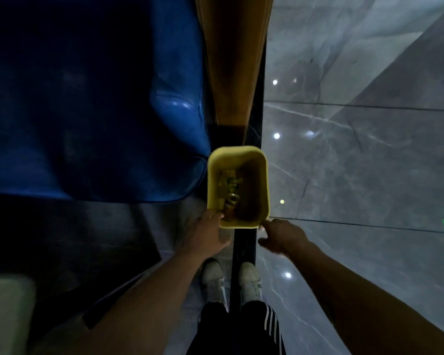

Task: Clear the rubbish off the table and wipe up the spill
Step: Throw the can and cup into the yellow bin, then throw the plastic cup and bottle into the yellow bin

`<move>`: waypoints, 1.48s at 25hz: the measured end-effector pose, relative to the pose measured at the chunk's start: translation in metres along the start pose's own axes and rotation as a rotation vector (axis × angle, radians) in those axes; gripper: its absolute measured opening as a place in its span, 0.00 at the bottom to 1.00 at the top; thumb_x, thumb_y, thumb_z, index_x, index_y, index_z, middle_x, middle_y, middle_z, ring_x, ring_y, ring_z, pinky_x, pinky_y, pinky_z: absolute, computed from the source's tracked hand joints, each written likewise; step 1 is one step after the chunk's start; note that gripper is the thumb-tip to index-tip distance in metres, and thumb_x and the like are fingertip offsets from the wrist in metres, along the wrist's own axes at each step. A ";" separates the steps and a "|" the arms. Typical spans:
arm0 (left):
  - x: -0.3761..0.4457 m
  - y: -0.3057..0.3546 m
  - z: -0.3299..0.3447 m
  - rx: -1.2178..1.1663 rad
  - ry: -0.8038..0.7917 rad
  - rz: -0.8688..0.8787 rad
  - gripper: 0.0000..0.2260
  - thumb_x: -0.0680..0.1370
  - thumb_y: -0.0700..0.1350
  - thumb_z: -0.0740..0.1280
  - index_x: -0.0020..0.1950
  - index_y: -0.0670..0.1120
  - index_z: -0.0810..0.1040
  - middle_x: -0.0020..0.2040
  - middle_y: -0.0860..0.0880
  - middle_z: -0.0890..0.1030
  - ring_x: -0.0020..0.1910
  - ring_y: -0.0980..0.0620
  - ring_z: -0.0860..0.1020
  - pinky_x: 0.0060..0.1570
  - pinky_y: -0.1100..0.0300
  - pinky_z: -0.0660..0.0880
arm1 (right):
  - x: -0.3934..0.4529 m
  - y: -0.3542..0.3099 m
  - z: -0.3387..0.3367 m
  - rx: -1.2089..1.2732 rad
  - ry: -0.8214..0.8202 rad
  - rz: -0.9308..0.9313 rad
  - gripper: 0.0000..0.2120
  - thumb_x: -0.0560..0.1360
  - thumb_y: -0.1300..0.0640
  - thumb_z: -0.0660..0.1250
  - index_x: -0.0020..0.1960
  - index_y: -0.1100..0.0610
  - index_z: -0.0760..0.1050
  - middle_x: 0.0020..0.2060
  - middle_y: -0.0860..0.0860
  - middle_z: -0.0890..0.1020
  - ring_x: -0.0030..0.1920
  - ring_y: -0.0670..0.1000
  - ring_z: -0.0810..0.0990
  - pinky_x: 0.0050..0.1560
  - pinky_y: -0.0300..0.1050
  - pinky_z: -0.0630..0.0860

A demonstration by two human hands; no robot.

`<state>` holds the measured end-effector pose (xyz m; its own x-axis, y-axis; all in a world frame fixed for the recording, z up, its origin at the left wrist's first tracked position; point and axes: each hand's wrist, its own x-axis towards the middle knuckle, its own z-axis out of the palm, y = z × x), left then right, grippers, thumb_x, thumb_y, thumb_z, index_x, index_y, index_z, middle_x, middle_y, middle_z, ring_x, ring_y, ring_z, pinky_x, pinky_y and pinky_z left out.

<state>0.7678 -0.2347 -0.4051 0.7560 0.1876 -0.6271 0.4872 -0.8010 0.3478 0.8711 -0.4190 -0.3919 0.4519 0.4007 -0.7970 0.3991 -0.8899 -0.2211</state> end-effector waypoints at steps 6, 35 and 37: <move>-0.108 0.031 -0.092 -0.213 -0.156 -0.122 0.16 0.74 0.57 0.68 0.59 0.53 0.76 0.59 0.49 0.79 0.60 0.48 0.77 0.60 0.51 0.74 | -0.129 -0.032 -0.078 -0.009 0.072 -0.075 0.19 0.77 0.47 0.62 0.67 0.51 0.70 0.63 0.56 0.77 0.61 0.56 0.76 0.60 0.53 0.76; -0.535 -0.112 -0.123 -0.417 0.249 -0.437 0.24 0.75 0.64 0.63 0.67 0.55 0.71 0.67 0.53 0.75 0.66 0.53 0.72 0.66 0.56 0.68 | -0.318 -0.283 -0.095 -0.567 -0.114 -0.769 0.20 0.79 0.45 0.60 0.68 0.49 0.69 0.65 0.49 0.77 0.65 0.49 0.74 0.63 0.42 0.69; -0.567 -0.137 -0.108 -0.448 0.275 -0.501 0.24 0.76 0.62 0.64 0.68 0.53 0.71 0.67 0.51 0.75 0.66 0.52 0.72 0.66 0.57 0.68 | -0.319 -0.319 -0.080 -0.616 -0.112 -0.793 0.20 0.78 0.45 0.61 0.68 0.49 0.69 0.64 0.48 0.77 0.64 0.49 0.75 0.63 0.42 0.68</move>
<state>0.3193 -0.1698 -0.0220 0.4493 0.6542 -0.6084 0.8914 -0.2829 0.3542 0.6637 -0.2455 -0.0223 -0.1878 0.7770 -0.6009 0.9085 -0.0951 -0.4069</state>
